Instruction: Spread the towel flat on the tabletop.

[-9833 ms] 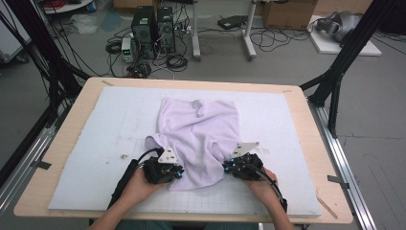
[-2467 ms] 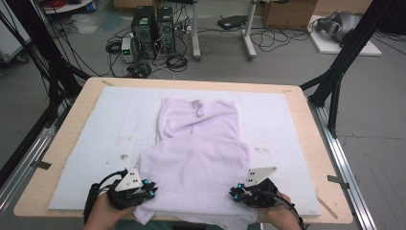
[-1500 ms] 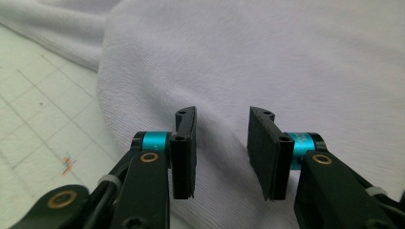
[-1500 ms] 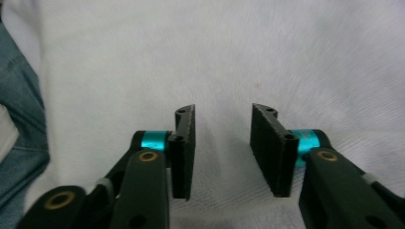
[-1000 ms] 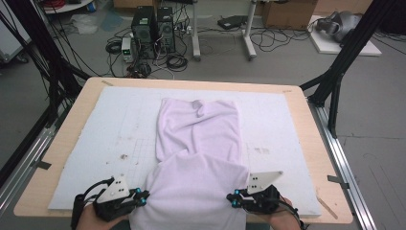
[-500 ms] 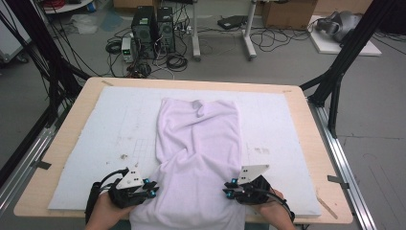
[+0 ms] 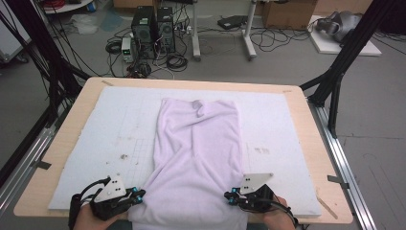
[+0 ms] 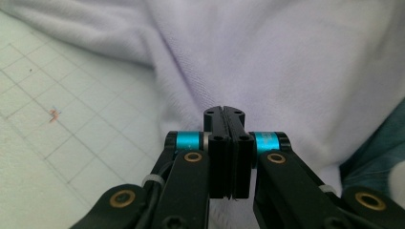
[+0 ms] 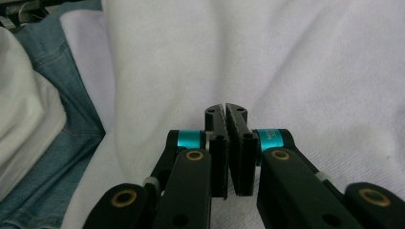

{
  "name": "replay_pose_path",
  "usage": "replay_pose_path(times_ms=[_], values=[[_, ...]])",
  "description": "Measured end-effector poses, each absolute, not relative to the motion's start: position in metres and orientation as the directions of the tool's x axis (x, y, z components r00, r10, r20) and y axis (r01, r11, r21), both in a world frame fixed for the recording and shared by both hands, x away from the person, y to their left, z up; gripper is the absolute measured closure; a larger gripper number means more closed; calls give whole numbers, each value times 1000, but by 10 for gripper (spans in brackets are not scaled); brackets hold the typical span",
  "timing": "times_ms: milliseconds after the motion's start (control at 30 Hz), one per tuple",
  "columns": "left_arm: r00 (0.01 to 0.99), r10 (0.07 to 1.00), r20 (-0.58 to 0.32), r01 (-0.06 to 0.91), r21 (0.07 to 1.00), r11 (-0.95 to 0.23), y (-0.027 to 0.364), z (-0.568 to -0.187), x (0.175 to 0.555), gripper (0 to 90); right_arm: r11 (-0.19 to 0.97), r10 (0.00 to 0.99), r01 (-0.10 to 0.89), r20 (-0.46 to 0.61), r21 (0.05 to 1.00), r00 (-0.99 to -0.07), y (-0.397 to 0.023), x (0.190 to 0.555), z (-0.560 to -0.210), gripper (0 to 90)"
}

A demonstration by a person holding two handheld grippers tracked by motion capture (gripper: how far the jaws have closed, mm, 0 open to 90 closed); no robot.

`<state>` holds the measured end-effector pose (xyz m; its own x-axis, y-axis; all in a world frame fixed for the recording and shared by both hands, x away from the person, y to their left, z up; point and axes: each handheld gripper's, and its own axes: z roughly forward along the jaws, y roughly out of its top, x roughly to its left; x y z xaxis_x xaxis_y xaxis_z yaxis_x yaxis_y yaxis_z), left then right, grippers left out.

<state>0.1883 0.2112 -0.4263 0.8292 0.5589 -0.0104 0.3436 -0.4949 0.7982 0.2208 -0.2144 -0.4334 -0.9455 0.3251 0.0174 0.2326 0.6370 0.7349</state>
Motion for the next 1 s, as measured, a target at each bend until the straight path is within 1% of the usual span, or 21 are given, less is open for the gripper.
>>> replay_pose_path(times_ms=[33, 133, 200, 267, 333, 367, 433, 467, 500, 533, 567, 600, 633, 700, 800, 900, 933, 1000], values=[[836, 548, -16, 335, 807, -487, 211, -423, 184, 897, 626, 321, 228, 19, 745, -947, -216, 219, -430, 879], [854, 520, -27, 311, 827, -468, 211, -414, 177, 882, 596, 304, 214, 29, 774, -952, -222, 216, -419, 870], [841, 541, -20, 323, 821, -471, 213, -414, 181, 794, 575, 297, 223, 53, 788, -953, -226, 217, -414, 802], [821, 571, -14, 336, 820, -463, 216, -418, 191, 777, 566, 316, 230, 48, 792, -947, -230, 220, -411, 771], [803, 596, -28, 361, 818, -448, 219, -425, 205, 746, 574, 343, 243, 40, 782, -939, -233, 224, -411, 742], [797, 603, -37, 375, 813, -445, 218, -428, 210, 715, 580, 347, 247, 39, 776, -937, -234, 226, -412, 716], [790, 610, -59, 412, 787, -459, 213, -436, 222, 622, 600, 359, 262, 38, 756, -933, -231, 230, -417, 662], [788, 613, -60, 421, 779, -465, 210, -440, 226, 593, 613, 360, 270, 41, 743, -932, -230, 233, -422, 643], [792, 607, -58, 421, 773, -475, 206, -443, 229, 602, 623, 364, 278, 43, 731, -930, -228, 236, -427, 621], [796, 603, -56, 418, 772, -480, 203, -445, 230, 682, 623, 371, 289, 51, 727, -927, -227, 239, -432, 620], [795, 605, -42, 407, 777, -480, 201, -446, 230, 815, 629, 377, 304, 61, 716, -924, -226, 241, -437, 636], [794, 606, -46, 408, 780, -475, 199, -445, 230, 848, 637, 378, 307, 61, 707, -924, -225, 243, -442, 673], [794, 607, -40, 402, 783, -474, 199, -443, 228, 853, 621, 382, 302, 58, 723, -923, -226, 244, -444, 722], [783, 622, -28, 391, 799, -457, 202, -437, 223, 854, 608, 390, 322, 80, 725, -917, -228, 246, -444, 749], [761, 648, -27, 394, 813, -429, 213, -426, 214, 851, 622, 388, 313, 65, 718, -920, -228, 244, -443, 742], [752, 659, -17, 392, 815, -427, 219, -420, 207, 833, 622, 386, 308, 60, 720, -920, -228, 245, -444, 736], [750, 661, -13, 392, 815, -428, 221, -420, 206, 814, 620, 389, 313, 65, 719, -919, -228, 245, -444, 729], [743, 669, -25, 401, 817, -415, 224, -420, 207, 738, 622, 379, 310, 70, 719, -923, -228, 244, -443, 710]])
